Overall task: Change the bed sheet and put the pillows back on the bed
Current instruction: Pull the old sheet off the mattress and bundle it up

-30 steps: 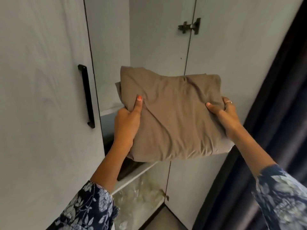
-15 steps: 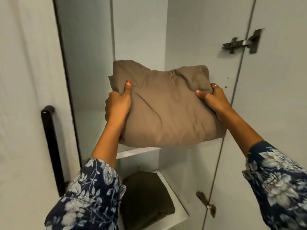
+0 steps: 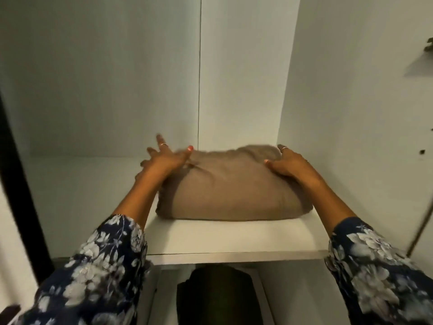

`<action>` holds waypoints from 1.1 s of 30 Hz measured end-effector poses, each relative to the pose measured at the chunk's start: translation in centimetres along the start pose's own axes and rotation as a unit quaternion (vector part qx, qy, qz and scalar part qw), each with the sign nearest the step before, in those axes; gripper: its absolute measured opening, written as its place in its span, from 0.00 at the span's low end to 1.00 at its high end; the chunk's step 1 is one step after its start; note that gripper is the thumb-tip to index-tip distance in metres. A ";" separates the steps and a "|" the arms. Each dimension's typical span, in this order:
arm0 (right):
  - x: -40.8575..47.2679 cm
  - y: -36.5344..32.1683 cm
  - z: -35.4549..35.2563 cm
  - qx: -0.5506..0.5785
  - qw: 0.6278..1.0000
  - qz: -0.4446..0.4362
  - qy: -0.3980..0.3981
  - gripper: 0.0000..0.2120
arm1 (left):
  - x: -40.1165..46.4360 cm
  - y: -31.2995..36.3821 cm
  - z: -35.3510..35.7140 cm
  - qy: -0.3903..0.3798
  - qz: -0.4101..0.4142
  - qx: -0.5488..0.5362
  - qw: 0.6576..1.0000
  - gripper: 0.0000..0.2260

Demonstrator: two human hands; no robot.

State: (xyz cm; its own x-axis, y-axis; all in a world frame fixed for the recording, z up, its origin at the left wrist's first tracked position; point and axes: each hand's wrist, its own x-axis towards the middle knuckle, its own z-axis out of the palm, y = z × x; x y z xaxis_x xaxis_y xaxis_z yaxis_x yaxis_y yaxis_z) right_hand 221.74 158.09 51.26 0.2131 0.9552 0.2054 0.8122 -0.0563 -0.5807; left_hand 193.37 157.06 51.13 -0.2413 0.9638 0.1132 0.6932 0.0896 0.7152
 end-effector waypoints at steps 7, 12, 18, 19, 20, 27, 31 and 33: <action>-1.6 1.8 3.2 -0.138 0.985 -0.071 -0.077 0.38 | -2.7 -1.0 4.0 -0.047 0.137 0.263 0.954 0.35; -1.0 1.5 3.1 -0.151 0.983 -0.063 -0.080 0.35 | -2.0 -1.2 4.4 -0.038 0.133 0.259 0.956 0.36; -3.2 1.7 3.6 -0.137 0.981 -0.118 0.070 0.26 | -4.4 -1.2 4.9 0.046 0.161 0.248 0.954 0.29; -4.3 2.0 3.7 -0.095 0.978 -0.154 0.101 0.23 | -5.5 -1.5 5.2 0.067 0.181 0.223 0.956 0.27; -5.7 2.3 3.8 -0.028 0.972 -0.198 0.124 0.21 | -7.0 -1.7 5.7 0.089 0.210 0.186 0.956 0.26; -23.1 4.8 9.9 0.210 0.904 -0.338 0.158 0.12 | -22.1 -11.1 13.0 0.084 0.471 -0.002 0.878 0.20; -27.8 9.8 16.3 0.213 0.939 -0.265 0.054 0.13 | -24.4 -19.5 18.6 -0.032 0.416 0.030 0.908 0.20; -28.1 12.6 19.4 0.222 0.956 -0.193 -0.010 0.15 | -24.1 -22.1 20.4 -0.064 0.323 0.020 0.944 0.19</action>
State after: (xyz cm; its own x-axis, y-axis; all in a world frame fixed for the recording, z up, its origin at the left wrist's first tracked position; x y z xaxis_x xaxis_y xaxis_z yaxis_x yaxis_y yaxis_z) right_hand 215.42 136.16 22.91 -0.0699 0.8860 0.4584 0.5160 0.4254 -0.7435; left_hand 197.72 136.93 18.55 0.3233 0.8423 0.4312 0.6938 -0.5209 0.4973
